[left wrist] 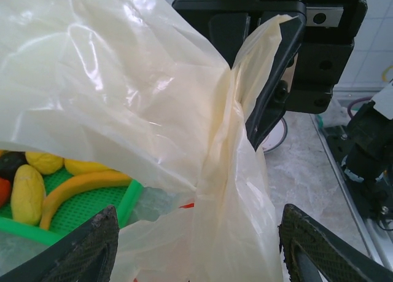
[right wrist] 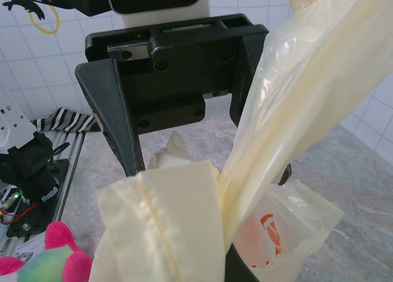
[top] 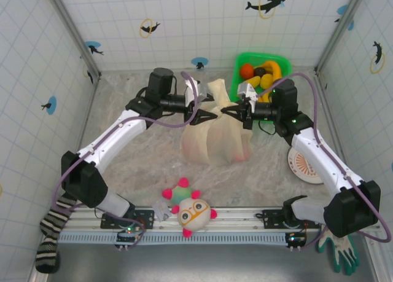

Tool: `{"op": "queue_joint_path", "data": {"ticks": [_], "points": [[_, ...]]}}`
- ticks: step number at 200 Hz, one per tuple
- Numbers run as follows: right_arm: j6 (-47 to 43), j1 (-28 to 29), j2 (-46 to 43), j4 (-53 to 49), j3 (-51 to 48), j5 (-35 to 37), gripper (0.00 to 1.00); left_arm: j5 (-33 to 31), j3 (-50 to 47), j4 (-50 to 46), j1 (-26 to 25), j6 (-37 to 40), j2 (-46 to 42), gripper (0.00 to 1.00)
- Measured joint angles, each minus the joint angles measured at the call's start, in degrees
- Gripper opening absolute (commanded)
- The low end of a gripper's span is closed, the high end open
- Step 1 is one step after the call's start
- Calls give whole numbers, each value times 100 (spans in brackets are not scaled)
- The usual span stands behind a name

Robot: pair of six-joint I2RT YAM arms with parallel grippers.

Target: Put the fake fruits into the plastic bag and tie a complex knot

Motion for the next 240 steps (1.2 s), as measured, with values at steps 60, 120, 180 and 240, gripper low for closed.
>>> {"op": "queue_joint_path", "data": {"ticks": [60,120,180,240], "points": [[-13,22,-9,7,0,-63,0,431,284,4,0,-68,367,58],[-13,31,-15,28,0,-48,0,686,391,0,0,-105,483,32],[-76,7,-22,39,0,131,4,824,380,-66,-15,-96,450,6],[-162,-9,-35,-63,0,35,31,625,223,-22,-15,-85,225,0]]}}
